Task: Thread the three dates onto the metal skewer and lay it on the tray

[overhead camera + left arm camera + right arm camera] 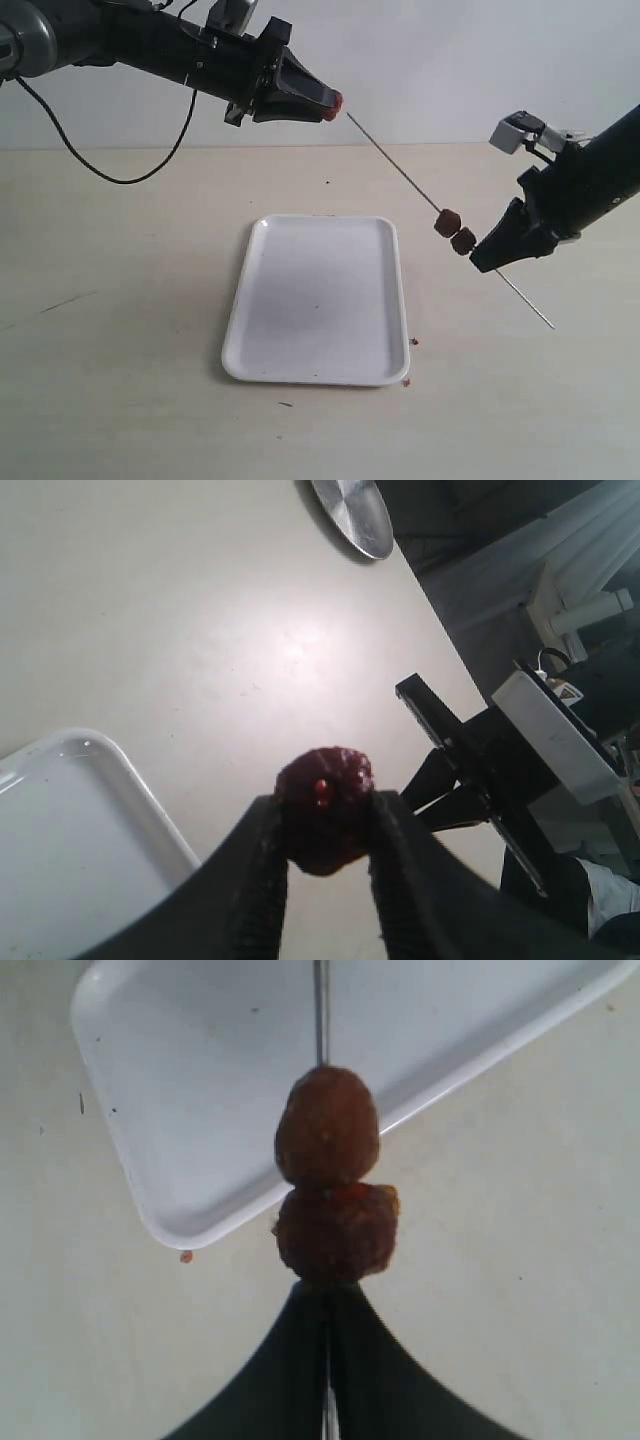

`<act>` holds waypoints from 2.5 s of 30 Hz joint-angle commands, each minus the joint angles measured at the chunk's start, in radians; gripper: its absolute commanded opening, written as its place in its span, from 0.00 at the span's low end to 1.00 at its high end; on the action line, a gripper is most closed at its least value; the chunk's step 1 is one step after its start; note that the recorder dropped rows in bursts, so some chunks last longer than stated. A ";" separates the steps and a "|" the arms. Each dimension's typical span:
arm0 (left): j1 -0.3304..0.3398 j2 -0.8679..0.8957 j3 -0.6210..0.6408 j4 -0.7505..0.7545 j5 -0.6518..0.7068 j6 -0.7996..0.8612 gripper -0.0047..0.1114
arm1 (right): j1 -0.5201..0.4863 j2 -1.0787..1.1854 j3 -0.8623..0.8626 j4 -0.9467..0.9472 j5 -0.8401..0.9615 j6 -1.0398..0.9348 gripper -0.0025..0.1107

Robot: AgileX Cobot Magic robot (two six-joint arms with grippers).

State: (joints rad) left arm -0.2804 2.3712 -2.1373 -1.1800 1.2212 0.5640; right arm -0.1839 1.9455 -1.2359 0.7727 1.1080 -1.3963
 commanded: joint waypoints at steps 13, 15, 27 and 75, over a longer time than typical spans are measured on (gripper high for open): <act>-0.042 -0.017 -0.006 -0.019 0.000 0.006 0.29 | -0.001 -0.003 0.003 0.032 -0.004 -0.008 0.02; -0.046 -0.017 -0.006 -0.019 0.000 0.006 0.29 | -0.001 -0.003 0.003 0.032 -0.002 -0.008 0.02; -0.027 -0.017 -0.006 0.001 0.000 0.009 0.29 | -0.001 -0.003 0.003 0.023 0.043 -0.016 0.02; -0.043 -0.021 -0.006 0.024 0.000 0.009 0.29 | -0.001 -0.003 0.003 0.037 0.038 -0.016 0.02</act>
State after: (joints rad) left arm -0.3098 2.3672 -2.1373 -1.1693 1.2210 0.5679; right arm -0.1839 1.9455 -1.2353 0.7935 1.1472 -1.4026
